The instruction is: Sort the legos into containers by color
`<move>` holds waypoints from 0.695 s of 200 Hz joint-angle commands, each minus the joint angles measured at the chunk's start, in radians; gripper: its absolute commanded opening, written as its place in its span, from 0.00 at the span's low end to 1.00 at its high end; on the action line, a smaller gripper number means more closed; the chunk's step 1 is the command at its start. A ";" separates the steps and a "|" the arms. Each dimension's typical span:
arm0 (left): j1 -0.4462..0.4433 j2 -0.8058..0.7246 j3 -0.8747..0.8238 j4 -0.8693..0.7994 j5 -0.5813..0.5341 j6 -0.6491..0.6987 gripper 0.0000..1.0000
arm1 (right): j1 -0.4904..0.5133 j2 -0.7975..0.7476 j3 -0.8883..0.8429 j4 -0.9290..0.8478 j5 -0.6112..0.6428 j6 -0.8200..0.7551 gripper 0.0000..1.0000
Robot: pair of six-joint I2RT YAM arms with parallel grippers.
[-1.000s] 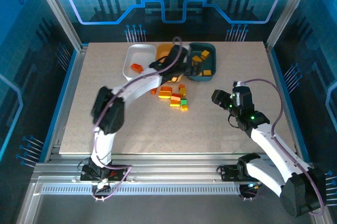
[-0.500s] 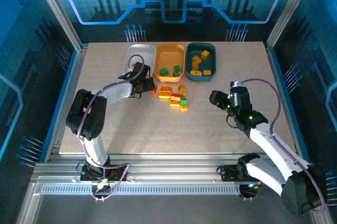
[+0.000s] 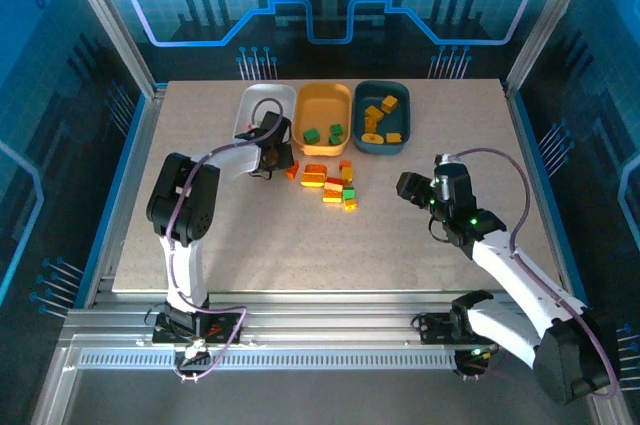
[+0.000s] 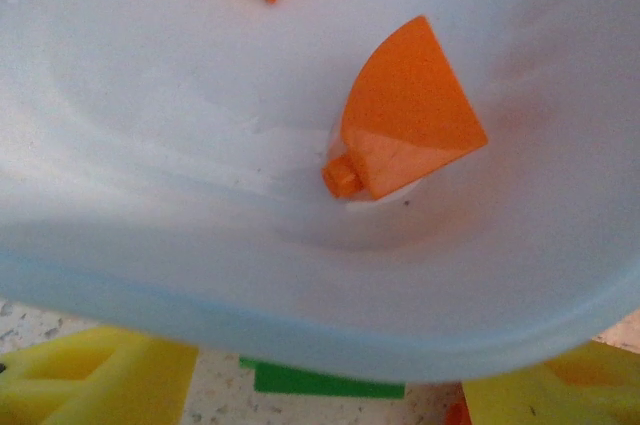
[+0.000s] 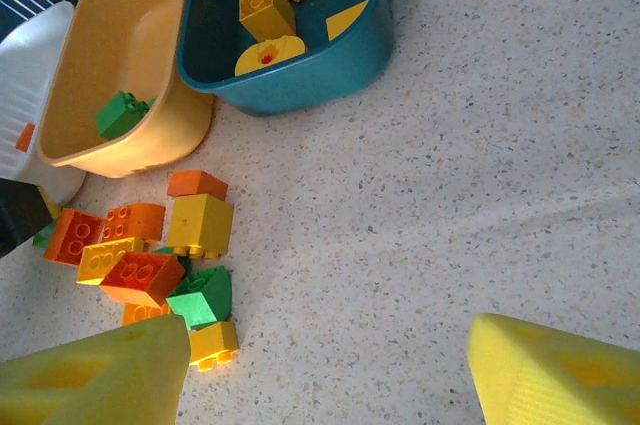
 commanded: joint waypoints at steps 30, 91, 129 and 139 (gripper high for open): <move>0.007 0.035 0.006 -0.029 -0.028 0.026 0.65 | 0.016 0.001 0.003 0.020 0.015 -0.014 0.75; 0.005 0.044 -0.012 -0.036 0.032 0.008 0.63 | 0.020 0.002 0.005 0.018 0.016 -0.017 0.74; -0.016 0.009 -0.092 0.026 0.109 -0.017 0.74 | 0.023 0.002 0.005 0.020 0.016 -0.019 0.74; -0.026 -0.001 -0.104 0.032 0.115 -0.016 0.79 | 0.025 0.004 0.006 0.020 0.016 -0.019 0.74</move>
